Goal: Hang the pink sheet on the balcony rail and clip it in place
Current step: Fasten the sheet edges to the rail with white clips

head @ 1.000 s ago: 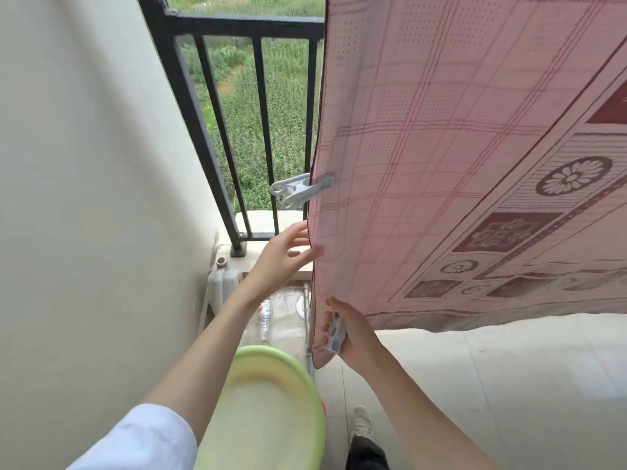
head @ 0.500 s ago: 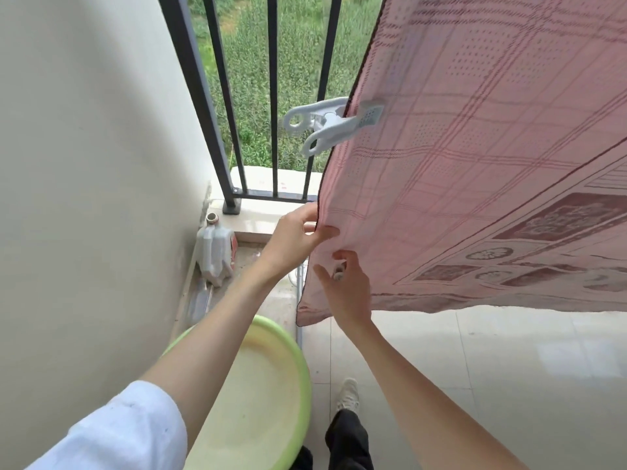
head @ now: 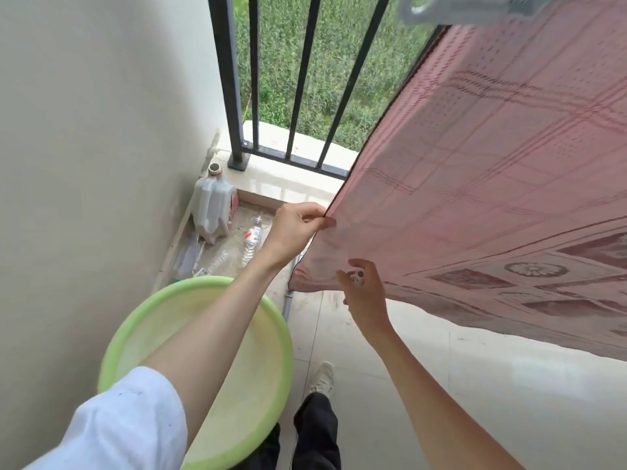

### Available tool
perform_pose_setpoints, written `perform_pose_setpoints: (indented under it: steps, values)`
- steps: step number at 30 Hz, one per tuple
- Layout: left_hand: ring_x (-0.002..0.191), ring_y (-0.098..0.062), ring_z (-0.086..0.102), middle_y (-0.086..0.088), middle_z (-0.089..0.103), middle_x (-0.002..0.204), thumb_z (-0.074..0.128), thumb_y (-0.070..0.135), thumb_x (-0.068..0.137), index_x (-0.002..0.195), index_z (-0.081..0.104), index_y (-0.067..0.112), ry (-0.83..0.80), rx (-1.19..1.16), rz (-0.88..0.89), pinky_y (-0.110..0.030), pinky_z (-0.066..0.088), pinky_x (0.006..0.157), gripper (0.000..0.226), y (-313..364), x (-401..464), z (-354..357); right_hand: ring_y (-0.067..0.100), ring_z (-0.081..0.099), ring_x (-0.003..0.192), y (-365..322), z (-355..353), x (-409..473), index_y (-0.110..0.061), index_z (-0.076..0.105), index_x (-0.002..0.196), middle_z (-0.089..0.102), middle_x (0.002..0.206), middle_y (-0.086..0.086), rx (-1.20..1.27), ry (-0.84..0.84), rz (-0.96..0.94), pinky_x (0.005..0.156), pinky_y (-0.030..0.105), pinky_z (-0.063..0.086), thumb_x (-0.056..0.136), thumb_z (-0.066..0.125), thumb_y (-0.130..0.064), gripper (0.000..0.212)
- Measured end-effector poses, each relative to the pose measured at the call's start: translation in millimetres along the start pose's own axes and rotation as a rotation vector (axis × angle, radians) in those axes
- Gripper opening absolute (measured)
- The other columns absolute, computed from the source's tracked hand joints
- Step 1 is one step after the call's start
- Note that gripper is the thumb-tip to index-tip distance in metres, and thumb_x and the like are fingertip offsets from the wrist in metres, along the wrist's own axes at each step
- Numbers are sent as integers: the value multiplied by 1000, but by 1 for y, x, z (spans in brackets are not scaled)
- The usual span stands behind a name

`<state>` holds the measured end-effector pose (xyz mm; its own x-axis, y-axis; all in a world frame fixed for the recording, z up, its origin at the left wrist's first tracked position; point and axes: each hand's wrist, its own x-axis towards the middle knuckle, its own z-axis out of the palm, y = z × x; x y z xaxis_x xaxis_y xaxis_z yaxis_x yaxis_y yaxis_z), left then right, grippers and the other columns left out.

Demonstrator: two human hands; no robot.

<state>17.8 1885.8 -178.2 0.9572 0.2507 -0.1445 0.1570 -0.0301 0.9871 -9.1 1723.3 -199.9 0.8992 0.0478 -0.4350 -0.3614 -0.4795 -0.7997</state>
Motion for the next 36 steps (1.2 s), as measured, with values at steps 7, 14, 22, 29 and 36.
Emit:
perform_pose_setpoints:
  steps: [7,14,22,29,36]
  values:
    - [71,-5,59,9,61,75,68,7,79,80,57,17,-68,228,79,-13,48,71,14,-2,-1,-2,17,51,76,4,14,-9,-13,54,89,51,91,12,596,-124,341,67,32,44,91,53,-11,3]
    - [83,-18,52,-8,51,86,67,2,79,91,69,1,-149,267,89,-28,50,83,12,-6,2,-4,9,37,53,3,16,-13,-12,64,86,39,63,-1,588,-57,400,52,22,33,89,58,-34,23]
    - [52,11,49,23,56,48,71,5,75,56,59,25,-93,249,-5,-3,34,54,30,-5,6,-7,17,67,62,9,22,-28,-2,70,79,71,73,10,994,-124,564,51,20,51,85,58,-2,14]
    - [55,-4,64,13,64,56,73,14,75,53,57,29,-104,311,-91,-7,41,54,32,1,5,-12,13,55,51,7,55,-36,-3,63,82,67,66,7,1269,-142,661,46,20,38,87,59,-23,21]
    - [55,-1,58,14,60,54,75,19,73,51,58,27,-77,394,-170,-16,42,57,29,9,9,-12,10,38,46,5,86,-47,-3,61,85,49,63,2,1558,-217,652,43,18,27,80,57,-29,27]
